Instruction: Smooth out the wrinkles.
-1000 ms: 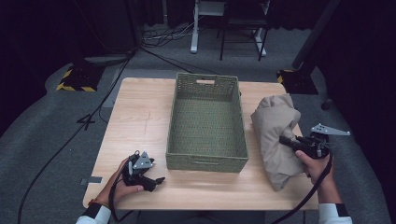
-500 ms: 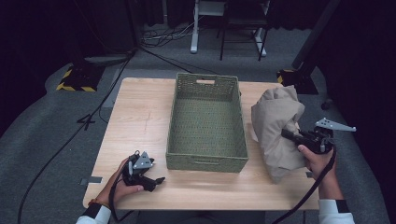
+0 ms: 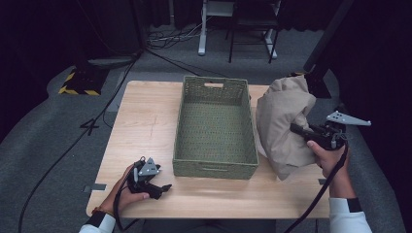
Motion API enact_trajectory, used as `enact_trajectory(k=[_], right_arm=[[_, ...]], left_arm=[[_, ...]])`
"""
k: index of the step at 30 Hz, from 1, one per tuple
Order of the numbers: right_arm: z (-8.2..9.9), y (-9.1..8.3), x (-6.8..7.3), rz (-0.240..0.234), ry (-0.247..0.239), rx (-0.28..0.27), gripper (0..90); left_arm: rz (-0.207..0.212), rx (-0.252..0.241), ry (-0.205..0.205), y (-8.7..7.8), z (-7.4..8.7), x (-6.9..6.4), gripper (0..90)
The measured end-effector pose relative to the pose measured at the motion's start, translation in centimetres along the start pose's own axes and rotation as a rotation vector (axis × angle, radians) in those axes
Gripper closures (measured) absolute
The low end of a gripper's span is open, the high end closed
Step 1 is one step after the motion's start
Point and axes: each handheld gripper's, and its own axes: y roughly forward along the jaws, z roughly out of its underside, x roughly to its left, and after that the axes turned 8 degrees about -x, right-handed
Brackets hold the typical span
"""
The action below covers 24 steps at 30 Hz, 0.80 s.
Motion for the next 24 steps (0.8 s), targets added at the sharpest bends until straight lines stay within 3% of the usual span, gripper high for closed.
enact_trajectory(k=[9,24], right_arm=[[-2.0,0.4,1.2,-0.011,-0.029,-0.020,61.6],[-5.1,3.0,4.3,-0.062,-0.081,-0.043,61.6]], left_arm=[[0.000,0.000,0.000,0.0,0.0,0.0,15.2],[0.001,0.000,-0.001,0.0,0.0,0.0,15.2]])
